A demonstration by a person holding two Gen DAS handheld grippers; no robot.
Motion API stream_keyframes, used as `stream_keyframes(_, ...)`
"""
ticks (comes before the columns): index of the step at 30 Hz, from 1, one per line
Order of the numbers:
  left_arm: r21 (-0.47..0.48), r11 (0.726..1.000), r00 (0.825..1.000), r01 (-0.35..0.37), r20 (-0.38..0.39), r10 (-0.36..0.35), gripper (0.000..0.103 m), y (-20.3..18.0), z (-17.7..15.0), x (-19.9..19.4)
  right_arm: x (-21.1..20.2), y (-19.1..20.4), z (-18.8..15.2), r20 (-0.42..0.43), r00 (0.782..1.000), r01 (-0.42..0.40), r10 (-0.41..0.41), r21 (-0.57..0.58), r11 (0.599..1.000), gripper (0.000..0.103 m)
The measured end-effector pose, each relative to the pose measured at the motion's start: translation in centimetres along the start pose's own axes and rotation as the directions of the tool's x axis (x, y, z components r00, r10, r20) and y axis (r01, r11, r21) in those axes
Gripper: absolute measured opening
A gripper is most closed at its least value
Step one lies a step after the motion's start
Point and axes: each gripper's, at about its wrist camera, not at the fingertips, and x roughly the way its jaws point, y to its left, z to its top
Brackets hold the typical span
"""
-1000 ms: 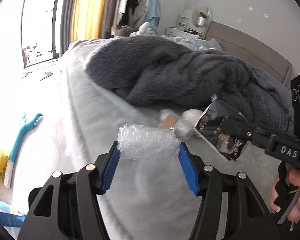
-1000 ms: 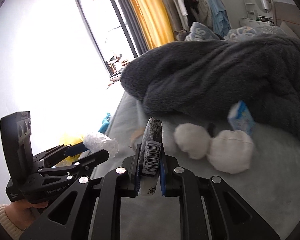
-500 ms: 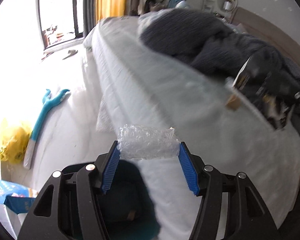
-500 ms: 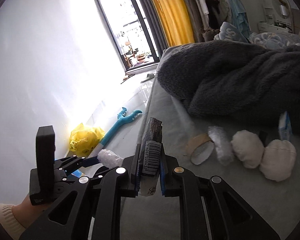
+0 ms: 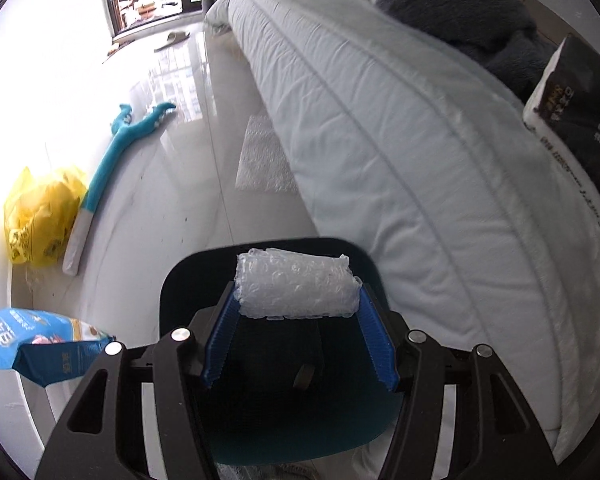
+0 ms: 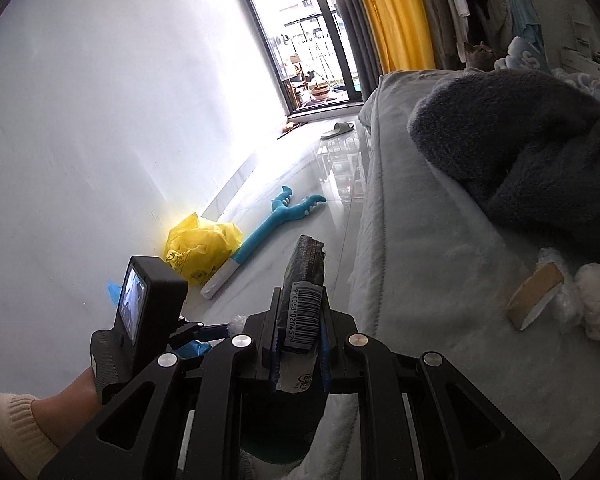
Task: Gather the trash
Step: 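Carry the bubble wrap and wrapper over the black bin with both tools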
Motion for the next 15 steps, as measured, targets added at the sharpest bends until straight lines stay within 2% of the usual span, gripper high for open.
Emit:
stream_keyframes(6, -0.023, 1.0, 0.996, 0.005, -0.09, -0.007, 0.062, 2.0, -1.6, 2.0, 3.1, 0.9, -0.6, -0.086, 0.996, -0.009, 0.009, -0.003, 1.0, 0.016)
stream_keyframes(13, -0.044, 0.998, 0.98, 0.033, -0.197, -0.041, 0.063, 3.7, -3.3, 4.1, 5.6, 2.5, -1.5, -0.164, 0.986, -0.015, 0.012, -0.017, 1.0, 0.016)
stream_keyframes(15, -0.043, 0.999, 0.978, 0.028, -0.208, -0.036, 0.066, 4.1, -3.6, 4.5, 6.2, 2.9, -1.7, -0.181, 0.983, -0.015, 0.011, -0.021, 1.0, 0.016)
